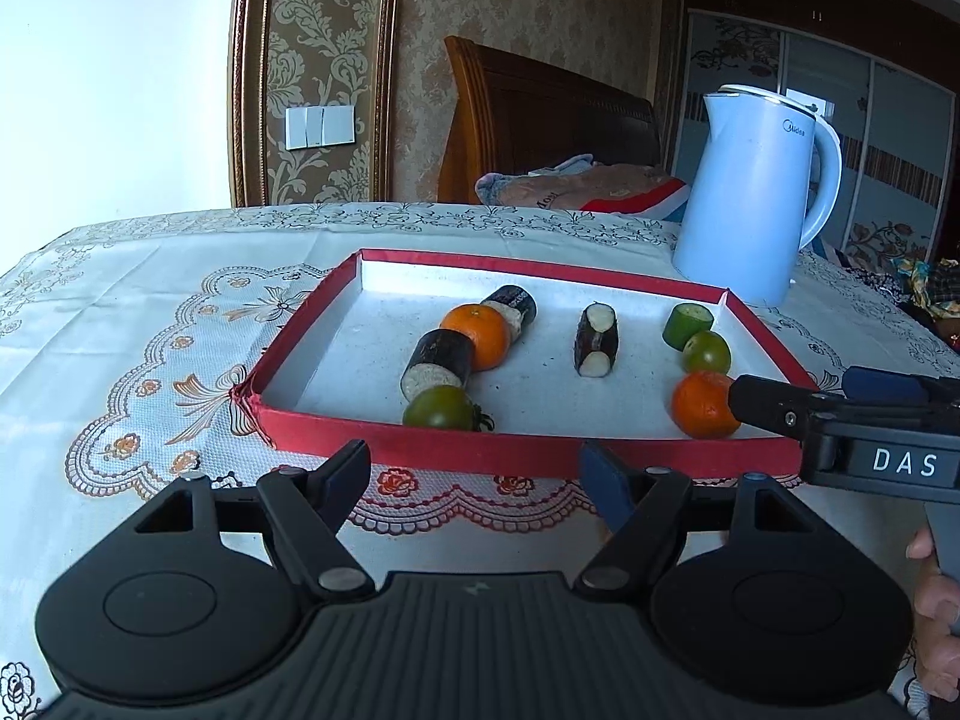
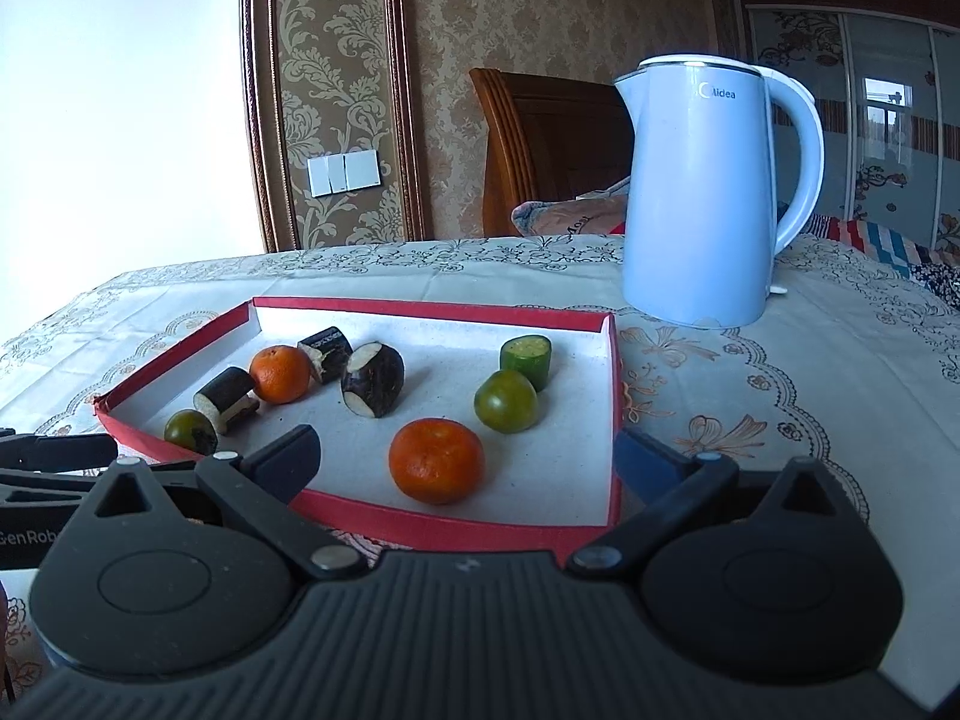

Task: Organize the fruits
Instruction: 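Withdraw both open tools up and out of the tray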

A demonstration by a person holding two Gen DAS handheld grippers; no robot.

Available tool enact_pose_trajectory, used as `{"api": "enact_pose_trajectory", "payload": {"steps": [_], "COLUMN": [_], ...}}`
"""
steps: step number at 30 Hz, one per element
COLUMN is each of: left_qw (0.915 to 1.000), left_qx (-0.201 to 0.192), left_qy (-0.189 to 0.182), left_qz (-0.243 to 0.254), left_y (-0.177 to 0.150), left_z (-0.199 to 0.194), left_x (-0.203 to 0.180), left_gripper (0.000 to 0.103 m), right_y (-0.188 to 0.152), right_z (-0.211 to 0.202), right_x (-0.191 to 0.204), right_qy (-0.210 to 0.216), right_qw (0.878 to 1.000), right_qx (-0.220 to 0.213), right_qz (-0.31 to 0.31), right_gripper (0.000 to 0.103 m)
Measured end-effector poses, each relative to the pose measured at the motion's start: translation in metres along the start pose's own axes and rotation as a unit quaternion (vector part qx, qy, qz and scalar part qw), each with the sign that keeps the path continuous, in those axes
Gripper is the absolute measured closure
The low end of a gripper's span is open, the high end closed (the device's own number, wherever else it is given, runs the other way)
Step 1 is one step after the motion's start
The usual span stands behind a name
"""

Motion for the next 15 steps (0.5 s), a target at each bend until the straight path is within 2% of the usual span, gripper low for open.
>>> {"api": "enact_pose_trajectory", "payload": {"steps": [15], "left_qw": [1.0000], "left_qx": [0.008], "left_qy": [0.003], "left_qz": [-0.001], "left_y": [-0.0002], "left_z": [0.0037], "left_x": [0.0011], "left_gripper": [0.027], "right_y": [-0.0068], "right_z": [-0.0032], "right_x": [0.0026], "right_qy": [0.007], "right_qw": [1.000], "right_qx": [0.016], "right_qz": [-0.009], "right_gripper": [0.000]}}
Point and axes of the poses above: each gripper's, at about its wrist camera, not at the fingertips, and z roughly the way its jaws point, x to its left, y to its top, the point moved 1 cm from there along z, roughly the way its jaws point, and after that the axes turned 2 degrees about -z, right-handed, at the moved point
